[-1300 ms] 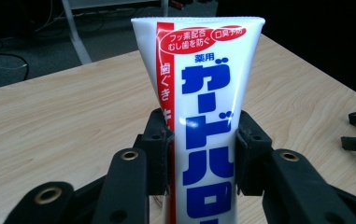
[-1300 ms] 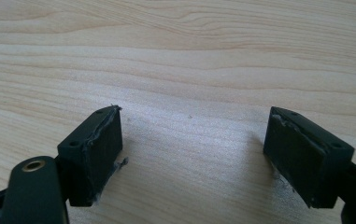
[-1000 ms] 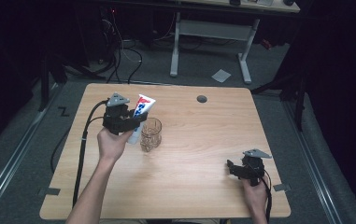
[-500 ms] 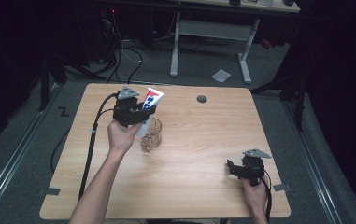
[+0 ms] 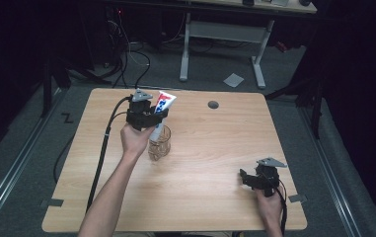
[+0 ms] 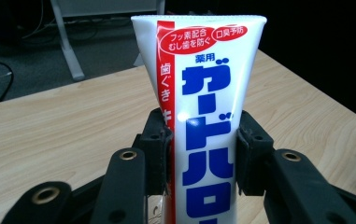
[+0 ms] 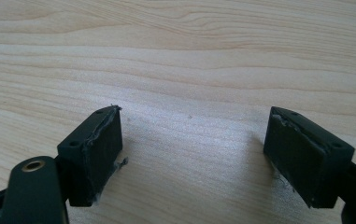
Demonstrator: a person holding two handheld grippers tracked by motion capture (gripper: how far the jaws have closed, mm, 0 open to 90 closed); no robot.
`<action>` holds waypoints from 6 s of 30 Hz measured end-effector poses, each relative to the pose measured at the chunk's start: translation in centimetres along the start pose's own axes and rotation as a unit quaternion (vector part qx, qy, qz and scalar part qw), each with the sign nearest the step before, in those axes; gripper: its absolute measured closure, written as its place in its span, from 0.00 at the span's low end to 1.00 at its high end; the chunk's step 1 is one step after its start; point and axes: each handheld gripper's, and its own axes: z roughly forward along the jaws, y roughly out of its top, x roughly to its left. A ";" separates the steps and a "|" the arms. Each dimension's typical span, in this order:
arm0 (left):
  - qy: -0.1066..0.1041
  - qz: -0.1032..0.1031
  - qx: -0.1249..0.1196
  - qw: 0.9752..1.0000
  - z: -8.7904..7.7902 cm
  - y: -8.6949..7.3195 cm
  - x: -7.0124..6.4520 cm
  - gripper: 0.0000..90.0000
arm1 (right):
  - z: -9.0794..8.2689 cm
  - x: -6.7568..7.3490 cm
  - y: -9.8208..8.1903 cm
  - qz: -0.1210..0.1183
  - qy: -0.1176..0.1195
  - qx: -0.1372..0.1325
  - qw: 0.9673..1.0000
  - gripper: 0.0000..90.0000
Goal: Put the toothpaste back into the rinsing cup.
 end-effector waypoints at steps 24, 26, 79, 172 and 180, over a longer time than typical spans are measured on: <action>0.018 0.013 0.016 1.000 2.8 -1.0 0.3 0.68 | 0.0 0.0 0.0 0.000 0.000 0.000 1.000 0.21; 0.019 0.013 0.019 1.000 3.0 -1.1 0.3 0.68 | 0.0 0.0 0.0 0.000 0.000 0.000 1.000 0.21; 0.045 0.033 0.060 0.997 2.7 -3.5 -0.1 0.66 | 0.0 0.0 0.0 0.000 0.000 0.000 1.000 0.21; 0.055 0.042 0.080 0.994 0.6 -6.1 -0.4 0.34 | 0.0 0.0 0.0 0.000 0.000 0.000 1.000 0.21; 0.050 0.044 0.074 0.995 0.0 -5.9 -0.5 0.33 | 0.0 0.0 0.0 0.000 0.000 0.000 1.000 0.21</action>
